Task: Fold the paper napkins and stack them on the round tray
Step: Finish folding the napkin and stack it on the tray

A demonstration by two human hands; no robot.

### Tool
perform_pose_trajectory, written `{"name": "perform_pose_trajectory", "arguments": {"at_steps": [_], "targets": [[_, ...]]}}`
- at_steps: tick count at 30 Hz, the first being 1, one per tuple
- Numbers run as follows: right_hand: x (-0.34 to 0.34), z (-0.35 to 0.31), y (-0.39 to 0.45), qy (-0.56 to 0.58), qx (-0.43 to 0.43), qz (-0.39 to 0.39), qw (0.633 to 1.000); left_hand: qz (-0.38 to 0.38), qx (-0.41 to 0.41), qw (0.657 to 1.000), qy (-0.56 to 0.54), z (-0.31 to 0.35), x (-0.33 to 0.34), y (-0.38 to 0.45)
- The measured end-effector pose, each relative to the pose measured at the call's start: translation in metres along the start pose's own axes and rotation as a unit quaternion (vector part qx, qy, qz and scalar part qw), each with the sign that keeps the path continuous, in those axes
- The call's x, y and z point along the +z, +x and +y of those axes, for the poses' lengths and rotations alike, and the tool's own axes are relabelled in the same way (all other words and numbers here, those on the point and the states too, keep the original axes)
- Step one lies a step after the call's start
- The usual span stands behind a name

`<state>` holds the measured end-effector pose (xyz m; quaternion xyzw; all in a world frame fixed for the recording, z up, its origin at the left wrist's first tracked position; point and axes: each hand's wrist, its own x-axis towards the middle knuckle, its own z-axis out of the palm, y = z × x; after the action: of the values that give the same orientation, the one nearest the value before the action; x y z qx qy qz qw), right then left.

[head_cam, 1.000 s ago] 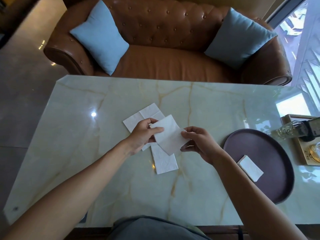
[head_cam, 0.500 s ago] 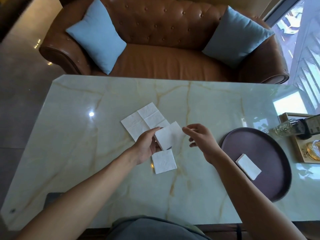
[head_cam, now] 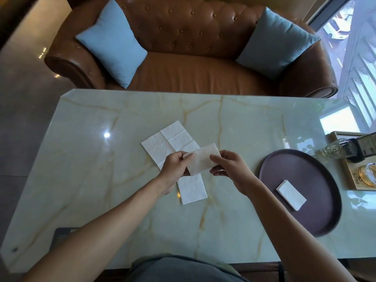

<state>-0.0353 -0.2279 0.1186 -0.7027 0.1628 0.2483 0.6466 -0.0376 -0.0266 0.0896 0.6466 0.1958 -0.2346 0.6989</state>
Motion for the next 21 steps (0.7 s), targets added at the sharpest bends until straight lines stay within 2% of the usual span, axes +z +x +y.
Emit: {"name": "perform_pose_trajectory", "arguments": {"at_steps": [10,21], "targets": [[0.024,-0.005,-0.006,-0.002,-0.044,-0.013,0.999,0.119,0.070,0.987,0.077,0.013,0.015,-0.016],[0.050,0.011,-0.005,-0.049,-0.066,0.164,0.983,0.123,0.143,0.960,0.209,-0.001,0.007,-0.016]]}}
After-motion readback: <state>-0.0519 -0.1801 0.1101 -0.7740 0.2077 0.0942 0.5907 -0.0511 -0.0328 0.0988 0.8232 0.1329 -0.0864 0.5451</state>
